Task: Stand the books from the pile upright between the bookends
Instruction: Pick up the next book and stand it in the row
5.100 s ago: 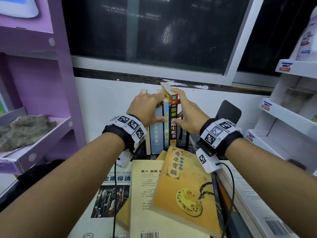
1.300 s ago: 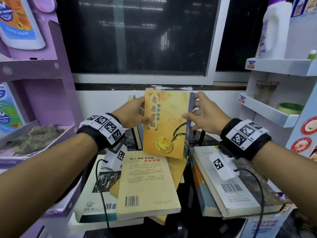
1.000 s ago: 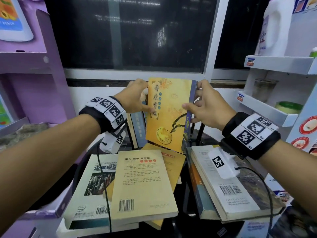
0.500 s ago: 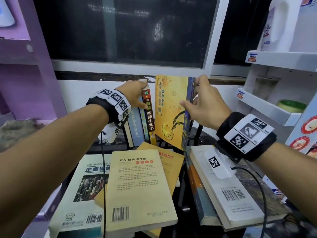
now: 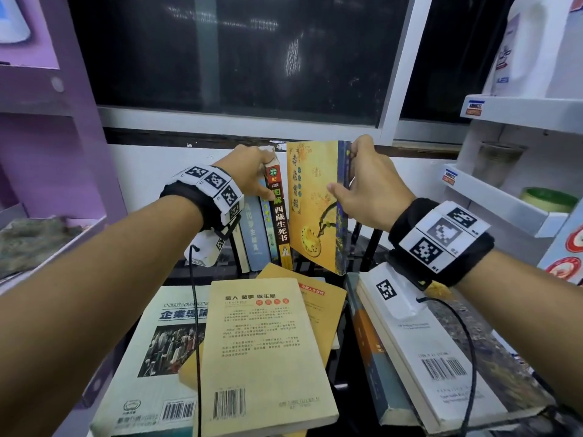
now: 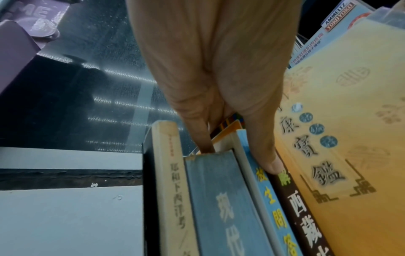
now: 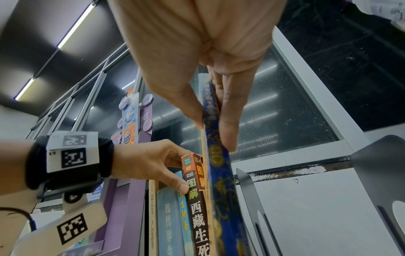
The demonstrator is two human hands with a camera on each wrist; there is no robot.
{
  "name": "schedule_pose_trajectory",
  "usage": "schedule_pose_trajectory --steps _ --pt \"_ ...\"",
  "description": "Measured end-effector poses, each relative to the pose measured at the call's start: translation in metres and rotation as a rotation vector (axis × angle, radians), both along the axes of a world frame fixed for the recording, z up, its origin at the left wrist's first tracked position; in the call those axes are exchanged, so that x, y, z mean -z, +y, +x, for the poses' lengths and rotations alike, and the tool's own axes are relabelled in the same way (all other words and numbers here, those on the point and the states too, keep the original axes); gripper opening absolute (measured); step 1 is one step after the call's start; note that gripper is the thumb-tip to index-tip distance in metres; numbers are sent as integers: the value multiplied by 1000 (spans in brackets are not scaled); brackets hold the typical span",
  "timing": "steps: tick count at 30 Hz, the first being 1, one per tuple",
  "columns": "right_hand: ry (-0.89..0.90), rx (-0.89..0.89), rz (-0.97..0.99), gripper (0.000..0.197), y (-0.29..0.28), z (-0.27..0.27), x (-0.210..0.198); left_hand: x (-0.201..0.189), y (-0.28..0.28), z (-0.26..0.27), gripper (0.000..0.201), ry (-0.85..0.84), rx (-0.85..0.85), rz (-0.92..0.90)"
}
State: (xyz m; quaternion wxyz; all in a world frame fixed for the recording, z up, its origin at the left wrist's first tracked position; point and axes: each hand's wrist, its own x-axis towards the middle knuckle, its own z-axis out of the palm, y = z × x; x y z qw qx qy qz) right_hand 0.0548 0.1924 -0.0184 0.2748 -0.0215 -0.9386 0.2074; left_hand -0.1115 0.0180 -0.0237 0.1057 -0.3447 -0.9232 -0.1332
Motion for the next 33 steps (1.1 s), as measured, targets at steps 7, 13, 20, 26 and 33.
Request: schedule_pose_trajectory --steps 7,13,20,26,33 --pt "10 8 8 40 -10 -14 -1 0 1 -2 49 -25 -14 33" --pt "38 9 -43 43 -23 -39 12 1 1 -2 48 -42 -35 35" --pt "47 -15 -143 39 -32 -65 35 2 1 1 58 -41 -18 54" --pt "-8 -22 -161 30 -37 -82 52 3 0 0 58 -55 -20 63" --pt "-121 -60 -187 30 -32 -95 68 7 -1 -4 48 -44 -2 77"
